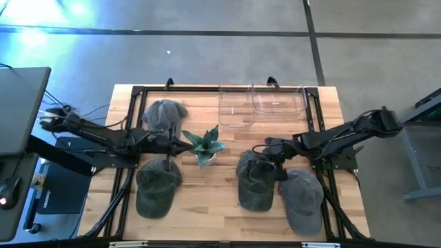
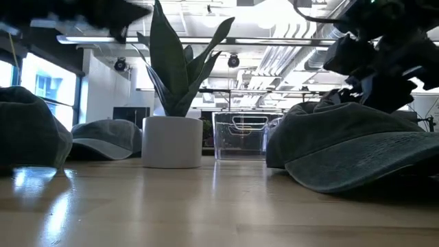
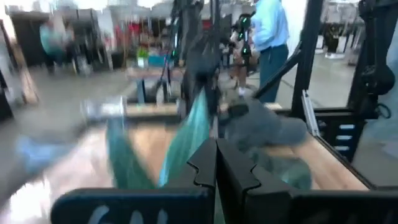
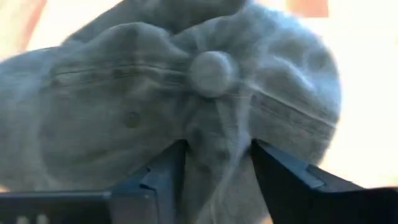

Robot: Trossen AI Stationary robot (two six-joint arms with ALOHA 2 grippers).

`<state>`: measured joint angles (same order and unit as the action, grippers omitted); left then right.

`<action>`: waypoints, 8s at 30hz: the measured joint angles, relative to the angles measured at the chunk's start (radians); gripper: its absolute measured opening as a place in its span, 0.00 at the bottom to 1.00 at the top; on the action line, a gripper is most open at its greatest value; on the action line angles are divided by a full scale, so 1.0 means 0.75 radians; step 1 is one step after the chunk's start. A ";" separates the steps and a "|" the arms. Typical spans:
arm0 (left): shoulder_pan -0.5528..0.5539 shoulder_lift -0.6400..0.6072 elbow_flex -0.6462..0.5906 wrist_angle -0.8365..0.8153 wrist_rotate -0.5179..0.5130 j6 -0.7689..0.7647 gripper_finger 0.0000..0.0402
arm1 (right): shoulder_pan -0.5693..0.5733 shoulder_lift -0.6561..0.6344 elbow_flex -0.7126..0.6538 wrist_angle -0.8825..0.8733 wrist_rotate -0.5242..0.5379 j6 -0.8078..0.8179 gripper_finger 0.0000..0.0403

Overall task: Pick & Place hat
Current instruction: Put the right green cap into the left transparent bin

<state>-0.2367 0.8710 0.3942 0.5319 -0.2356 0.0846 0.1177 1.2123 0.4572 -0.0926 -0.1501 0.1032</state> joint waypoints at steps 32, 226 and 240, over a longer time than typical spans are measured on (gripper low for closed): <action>-0.036 1.165 1.220 -0.346 0.292 0.379 0.56 | 0.251 -0.245 0.388 -0.241 -0.159 0.035 0.01; -0.008 1.484 1.386 -0.442 0.754 -0.188 0.70 | 0.579 -0.019 0.381 0.029 0.157 -0.062 0.01; -0.009 1.556 1.382 -0.227 1.388 -0.188 0.42 | 0.596 -0.019 0.381 -0.019 0.081 -0.011 0.01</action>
<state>-0.2433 2.0379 1.4303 0.3617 0.8057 -0.0566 0.5644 1.1982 0.7433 -0.1067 -0.0893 0.0949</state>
